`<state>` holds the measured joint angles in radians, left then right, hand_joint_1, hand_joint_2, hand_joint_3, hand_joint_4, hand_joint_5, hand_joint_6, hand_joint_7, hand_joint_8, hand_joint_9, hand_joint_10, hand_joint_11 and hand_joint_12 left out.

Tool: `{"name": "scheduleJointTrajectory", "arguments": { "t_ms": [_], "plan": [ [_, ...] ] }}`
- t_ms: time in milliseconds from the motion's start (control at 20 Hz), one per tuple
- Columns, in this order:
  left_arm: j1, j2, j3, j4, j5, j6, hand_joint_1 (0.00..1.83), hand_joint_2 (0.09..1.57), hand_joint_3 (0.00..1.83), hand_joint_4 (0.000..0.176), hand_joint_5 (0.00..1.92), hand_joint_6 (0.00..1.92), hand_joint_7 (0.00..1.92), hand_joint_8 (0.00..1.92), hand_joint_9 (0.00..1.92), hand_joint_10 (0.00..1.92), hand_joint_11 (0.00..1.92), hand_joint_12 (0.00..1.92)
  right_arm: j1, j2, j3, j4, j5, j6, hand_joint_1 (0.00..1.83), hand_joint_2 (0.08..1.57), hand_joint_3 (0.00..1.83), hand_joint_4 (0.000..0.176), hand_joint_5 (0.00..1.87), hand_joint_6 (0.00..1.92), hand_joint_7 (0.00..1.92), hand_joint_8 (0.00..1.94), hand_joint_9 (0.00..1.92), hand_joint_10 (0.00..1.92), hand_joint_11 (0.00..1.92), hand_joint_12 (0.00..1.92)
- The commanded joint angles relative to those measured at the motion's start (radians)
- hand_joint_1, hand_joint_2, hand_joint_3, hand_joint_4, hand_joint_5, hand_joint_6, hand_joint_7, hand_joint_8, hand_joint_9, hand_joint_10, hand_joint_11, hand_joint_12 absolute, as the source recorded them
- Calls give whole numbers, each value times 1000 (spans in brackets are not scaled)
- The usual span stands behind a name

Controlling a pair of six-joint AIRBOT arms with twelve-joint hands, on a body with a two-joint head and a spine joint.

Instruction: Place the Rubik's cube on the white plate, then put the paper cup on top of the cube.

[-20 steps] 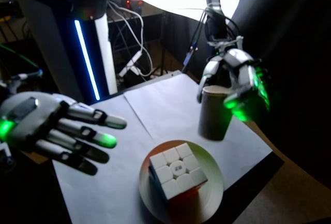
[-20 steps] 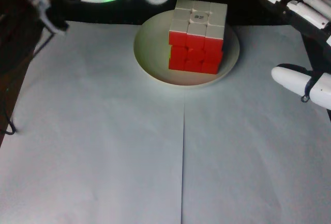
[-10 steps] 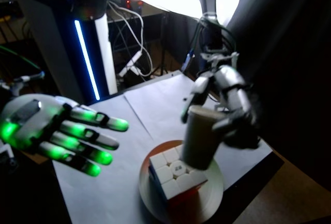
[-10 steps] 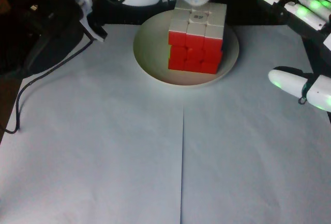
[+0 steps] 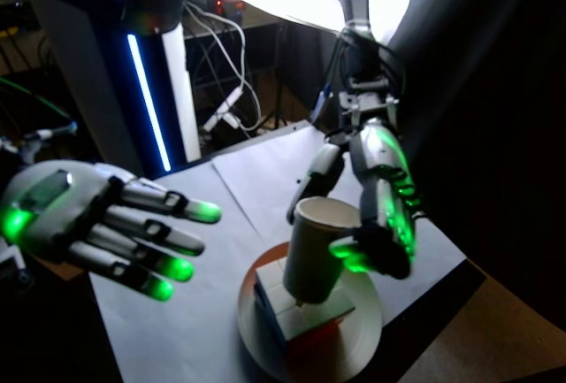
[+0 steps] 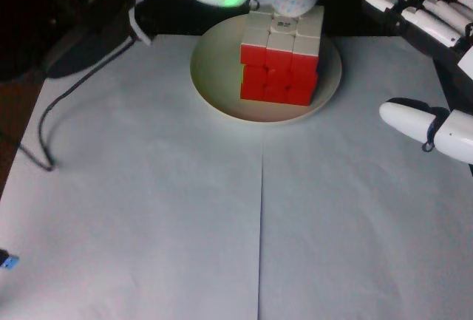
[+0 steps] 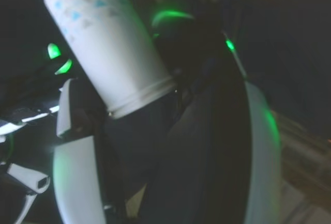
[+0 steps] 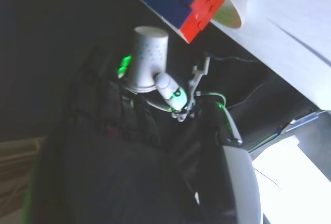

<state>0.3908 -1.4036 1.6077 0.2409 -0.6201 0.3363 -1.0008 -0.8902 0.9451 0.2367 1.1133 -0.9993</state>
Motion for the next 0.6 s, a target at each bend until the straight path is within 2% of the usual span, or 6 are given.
{"name": "scheduleJointTrajectory", "arguments": {
  "t_ms": [0,100,200,350,450,550],
  "plan": [
    [-20,7,0,-2,-82,-8,1118,1145,0,0,188,1541,94,1390,111,1607,113,1921,8,-1,3,-3,123,3,433,1278,0,110,0,0,0,0,162,26,0,853],
    [-40,11,-1,37,-52,-10,1108,1150,0,5,188,1585,99,1399,77,1577,37,1921,8,-2,3,-2,122,3,424,1275,0,102,0,0,0,0,163,25,0,854],
    [-48,10,-1,55,-36,-10,1128,1146,0,0,204,1530,135,1271,85,1477,62,1921,8,-4,4,-1,122,3,449,1275,0,118,0,0,0,0,161,23,0,821],
    [-55,10,-1,78,-18,-14,1129,1140,0,0,195,1533,158,1266,195,1487,246,1921,8,-6,5,0,121,3,437,1269,0,96,0,0,0,0,160,19,0,869],
    [-53,14,-6,79,-13,-21,1135,1141,0,0,210,1482,139,1269,114,1505,60,1921,8,-6,4,1,121,3,453,1255,0,103,0,0,0,0,150,13,0,853],
    [-48,19,-12,79,-10,-22,1122,1152,0,0,206,1473,141,1214,108,1459,43,1921,7,-7,5,3,121,3,458,1257,0,123,0,0,0,0,153,13,0,899]
  ]
}}
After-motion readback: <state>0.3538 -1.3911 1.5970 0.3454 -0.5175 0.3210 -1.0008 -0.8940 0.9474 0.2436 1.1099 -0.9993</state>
